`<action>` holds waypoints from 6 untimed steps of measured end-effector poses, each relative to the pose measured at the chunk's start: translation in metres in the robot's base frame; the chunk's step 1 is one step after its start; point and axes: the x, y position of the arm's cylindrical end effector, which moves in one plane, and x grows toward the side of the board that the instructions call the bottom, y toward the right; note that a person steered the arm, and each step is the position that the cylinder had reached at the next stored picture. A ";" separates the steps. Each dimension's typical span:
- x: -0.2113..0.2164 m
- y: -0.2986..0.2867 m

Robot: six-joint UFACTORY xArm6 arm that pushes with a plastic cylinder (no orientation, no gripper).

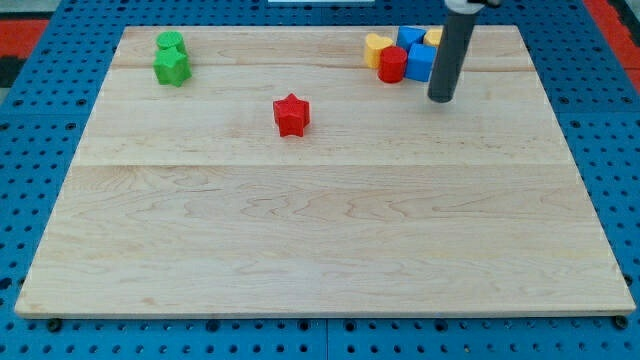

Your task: Push the red star to the yellow heart

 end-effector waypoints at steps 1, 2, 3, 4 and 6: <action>0.036 -0.018; 0.061 -0.081; 0.057 -0.155; 0.045 -0.205; 0.008 -0.197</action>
